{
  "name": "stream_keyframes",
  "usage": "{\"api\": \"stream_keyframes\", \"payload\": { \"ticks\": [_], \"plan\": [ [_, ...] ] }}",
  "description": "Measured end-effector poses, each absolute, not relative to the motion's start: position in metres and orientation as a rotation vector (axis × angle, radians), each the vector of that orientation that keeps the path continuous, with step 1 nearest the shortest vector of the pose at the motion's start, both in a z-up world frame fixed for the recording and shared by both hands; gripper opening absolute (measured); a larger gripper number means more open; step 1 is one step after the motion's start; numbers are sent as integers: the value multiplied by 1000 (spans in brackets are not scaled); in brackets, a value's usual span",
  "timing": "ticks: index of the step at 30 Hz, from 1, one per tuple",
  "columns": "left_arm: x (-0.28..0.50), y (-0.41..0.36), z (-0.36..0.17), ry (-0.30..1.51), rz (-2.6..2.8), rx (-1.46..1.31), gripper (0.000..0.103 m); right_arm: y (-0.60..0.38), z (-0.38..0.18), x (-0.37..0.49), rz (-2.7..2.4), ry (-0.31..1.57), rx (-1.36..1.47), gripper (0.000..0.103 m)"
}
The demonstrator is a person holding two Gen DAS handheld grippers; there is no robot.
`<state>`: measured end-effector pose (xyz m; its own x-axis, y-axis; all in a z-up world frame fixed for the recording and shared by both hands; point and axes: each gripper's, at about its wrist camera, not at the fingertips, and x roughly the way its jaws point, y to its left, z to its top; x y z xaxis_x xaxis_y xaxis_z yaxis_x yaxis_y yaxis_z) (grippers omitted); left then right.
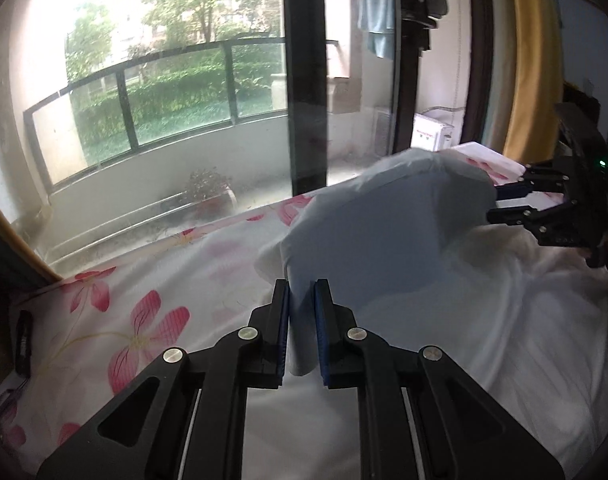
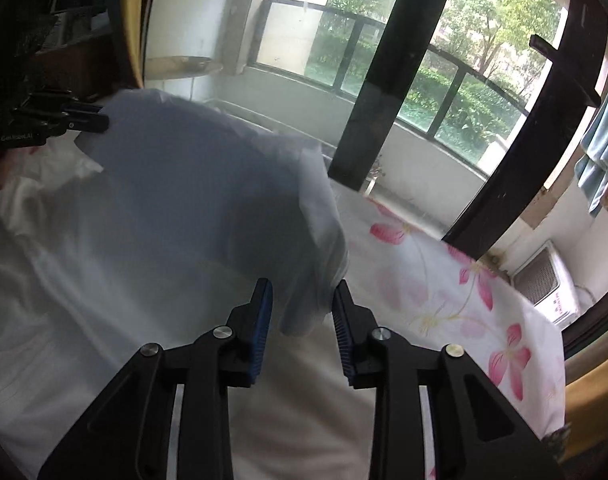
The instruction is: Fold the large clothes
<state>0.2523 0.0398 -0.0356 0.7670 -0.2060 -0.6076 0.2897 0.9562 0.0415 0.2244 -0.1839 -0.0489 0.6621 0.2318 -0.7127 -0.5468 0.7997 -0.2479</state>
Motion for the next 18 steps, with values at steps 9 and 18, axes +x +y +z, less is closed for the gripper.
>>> {"api": "stream_keyframes", "payload": {
  "ticks": [9,18],
  "plan": [
    [197,26,-45,678,-350,207,14,-192,-64,166,479,775,-493,29],
    [168,46,-60,741,-337,162,19,-204,-41,142,453,775,-455,30]
  ]
}}
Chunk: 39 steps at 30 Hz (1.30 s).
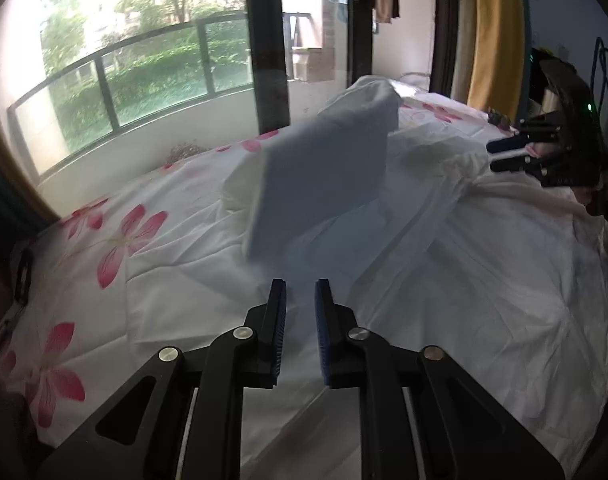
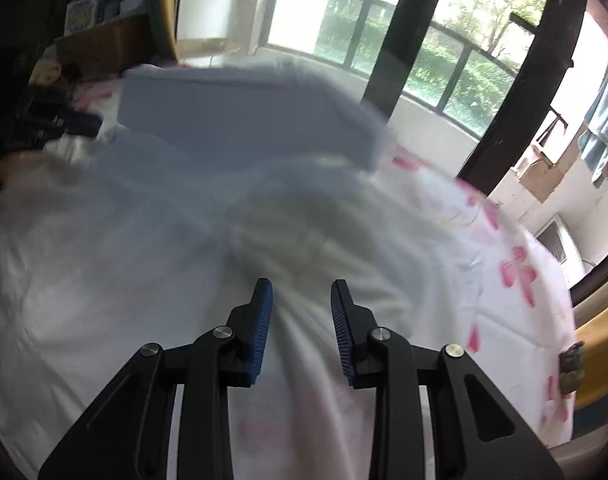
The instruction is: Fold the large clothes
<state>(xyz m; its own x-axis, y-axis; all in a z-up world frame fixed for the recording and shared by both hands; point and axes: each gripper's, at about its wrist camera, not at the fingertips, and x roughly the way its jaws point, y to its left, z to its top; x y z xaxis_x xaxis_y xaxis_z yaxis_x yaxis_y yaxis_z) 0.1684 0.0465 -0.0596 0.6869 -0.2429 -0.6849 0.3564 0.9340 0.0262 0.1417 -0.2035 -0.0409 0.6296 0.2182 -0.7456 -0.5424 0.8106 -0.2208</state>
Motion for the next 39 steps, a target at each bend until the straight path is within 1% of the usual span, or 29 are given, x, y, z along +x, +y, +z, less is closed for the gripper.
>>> {"api": "stream_keyframes", "payload": {
  "ticks": [2,3,4,5,7,9,13,15,16,17,19,21,22,23,24,25,26,28,35,39],
  "plan": [
    [163,52,-54,726,-337,127,25,-195,-21,156,468,731,-433,31],
    [161,56,-51,716,-333,112,27,-189,-9,167,478,708,-413,34],
    [160,59,-47,705,-325,98,31,-185,-3,173,484,695,-398,44],
    [159,62,-43,692,-312,87,33,-178,7,188,495,672,-369,58],
    [160,66,-36,675,-290,69,33,-165,22,213,528,635,-320,70],
    [163,73,-29,659,-263,42,34,-148,32,242,559,620,-284,70],
    [173,85,-19,636,-214,-16,36,-109,33,294,542,676,-248,70],
    [180,91,-14,628,-191,-58,41,-94,19,308,521,744,-293,71],
    [184,94,-12,625,-188,-80,46,-88,13,307,525,768,-304,70],
    [188,96,-11,623,-186,-104,48,-85,3,306,538,802,-319,70],
    [198,97,-10,626,-182,-130,48,-84,-16,299,561,855,-357,70],
    [206,92,-9,627,-187,-136,48,-93,-26,285,602,876,-343,66],
    [209,89,-9,627,-195,-137,48,-101,-29,277,624,890,-332,47],
    [212,85,-9,628,-207,-138,48,-106,-29,271,644,897,-313,31],
    [214,81,-10,629,-222,-138,48,-110,-30,260,639,894,-319,23],
    [216,74,-11,634,-242,-134,48,-112,-31,252,624,886,-339,10],
    [218,67,-11,638,-257,-126,48,-114,-32,242,611,879,-358,3],
    [217,55,-14,644,-282,-115,48,-121,-34,221,595,868,-369,2],
    [196,22,-16,658,-351,-97,48,-145,-44,148,520,839,-237,2],
    [184,8,-29,701,-360,-65,48,-151,-59,115,504,867,-168,2]
  ]
}}
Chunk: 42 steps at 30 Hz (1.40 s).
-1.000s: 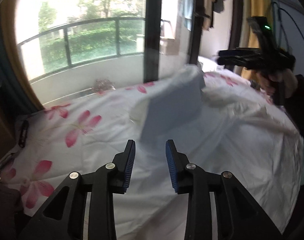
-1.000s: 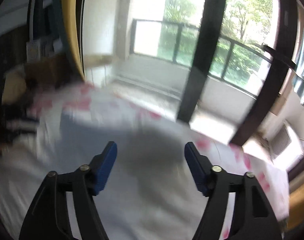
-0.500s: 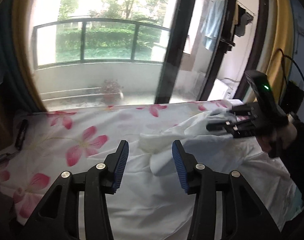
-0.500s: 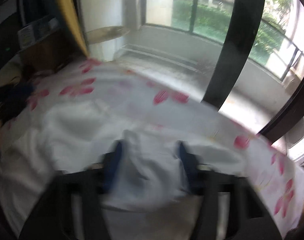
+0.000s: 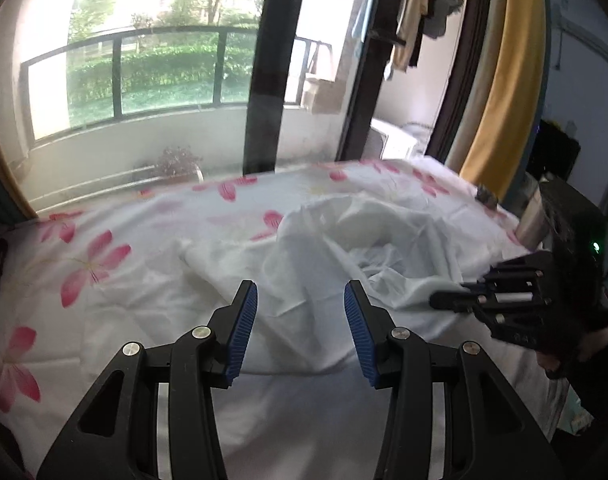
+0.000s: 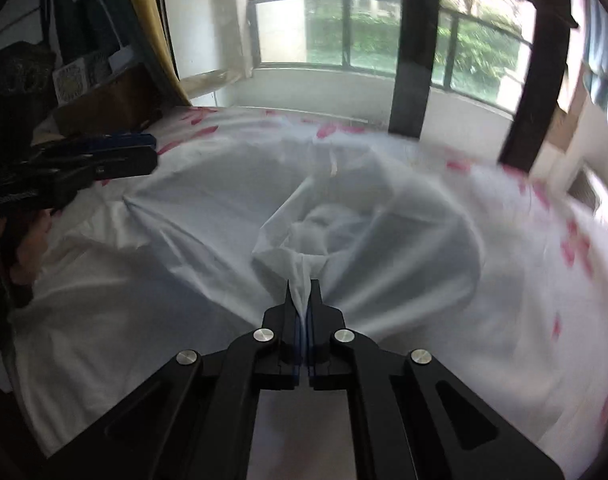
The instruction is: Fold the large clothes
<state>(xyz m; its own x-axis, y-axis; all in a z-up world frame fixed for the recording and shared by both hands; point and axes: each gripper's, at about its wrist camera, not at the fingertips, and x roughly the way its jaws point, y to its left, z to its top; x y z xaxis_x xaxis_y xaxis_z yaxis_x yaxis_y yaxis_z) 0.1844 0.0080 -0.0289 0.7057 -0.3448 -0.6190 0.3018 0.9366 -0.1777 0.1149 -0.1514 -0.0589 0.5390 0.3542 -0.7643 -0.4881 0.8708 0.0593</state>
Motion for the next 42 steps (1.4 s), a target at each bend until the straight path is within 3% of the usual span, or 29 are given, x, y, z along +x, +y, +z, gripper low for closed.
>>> {"api": "stream_keyframes", "payload": {
  "ticks": [6,9,11,12,15,17,24,25,27,28,29,35,42],
  "plan": [
    [176,-1,-52,777,-357,-38,48,-142,-87,84,531,957,-214,4],
    [177,-3,-62,805,-362,-38,48,-140,-81,70,566,952,-264,19],
    [176,-7,-63,809,-367,-23,48,-146,-77,65,582,952,-257,34],
    [176,-9,-63,806,-377,-15,48,-149,-74,64,590,950,-252,36],
    [178,-17,-69,830,-416,12,48,-155,-61,67,597,921,-246,36],
    [177,-20,-78,868,-424,36,35,-167,-46,75,563,882,-246,36],
    [151,-1,-68,869,-380,18,35,-216,-32,133,367,848,-181,37],
    [148,7,-64,861,-360,-9,36,-223,-38,147,336,869,-160,39],
    [148,20,-61,856,-316,-58,49,-229,-48,167,321,903,-136,42],
    [150,24,-62,859,-298,-70,61,-233,-56,177,333,930,-98,42],
    [153,27,-66,870,-278,-78,64,-236,-61,181,360,941,-62,42],
    [176,27,-90,945,-198,-28,63,-228,-81,171,387,942,-80,42],
    [188,25,-80,923,-182,-3,64,-232,-74,167,331,929,-113,42]
  ]
}}
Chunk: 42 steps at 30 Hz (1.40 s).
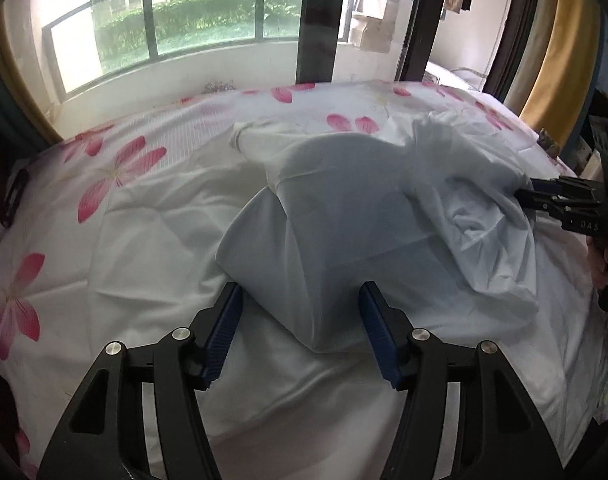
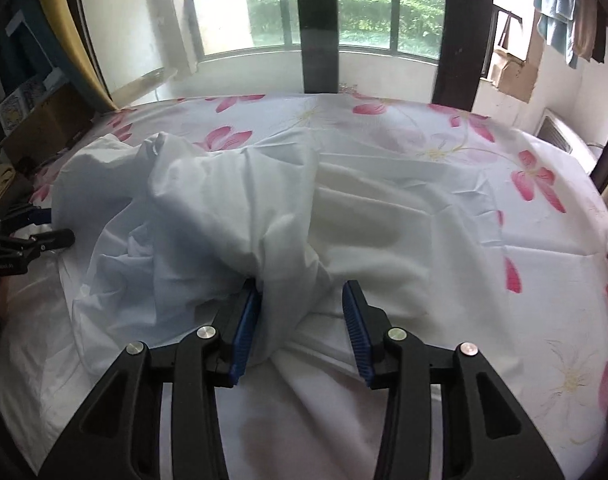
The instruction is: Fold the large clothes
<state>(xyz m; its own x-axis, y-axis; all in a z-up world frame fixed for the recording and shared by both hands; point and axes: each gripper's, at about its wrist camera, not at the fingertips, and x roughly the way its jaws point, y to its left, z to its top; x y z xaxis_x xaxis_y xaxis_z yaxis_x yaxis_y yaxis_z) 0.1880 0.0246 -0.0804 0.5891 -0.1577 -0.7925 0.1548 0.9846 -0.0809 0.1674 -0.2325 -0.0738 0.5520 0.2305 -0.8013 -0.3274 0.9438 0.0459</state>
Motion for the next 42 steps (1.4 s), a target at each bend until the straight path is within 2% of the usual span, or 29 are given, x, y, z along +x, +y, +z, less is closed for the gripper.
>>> {"api": "stream_keyframes", "payload": {
  "ticks": [4,8,18,31,39,42],
  "plan": [
    [180,29,-68,881,-182,-22,64,-239,-64,157,301,915,-133,43],
    [162,37,-55,843,-164,-42,64,-245,-57,145,269,896,-145,49],
    [93,67,-29,785,-108,-92,64,-267,-42,107,209,860,-136,50],
    [7,110,-47,804,64,-154,64,-285,-41,61,167,858,-148,51],
    [-42,125,-66,827,212,-123,64,-331,-56,22,49,913,-148,51],
    [-57,123,-67,806,281,-83,64,-354,-62,10,-13,923,-129,60]
  ]
}}
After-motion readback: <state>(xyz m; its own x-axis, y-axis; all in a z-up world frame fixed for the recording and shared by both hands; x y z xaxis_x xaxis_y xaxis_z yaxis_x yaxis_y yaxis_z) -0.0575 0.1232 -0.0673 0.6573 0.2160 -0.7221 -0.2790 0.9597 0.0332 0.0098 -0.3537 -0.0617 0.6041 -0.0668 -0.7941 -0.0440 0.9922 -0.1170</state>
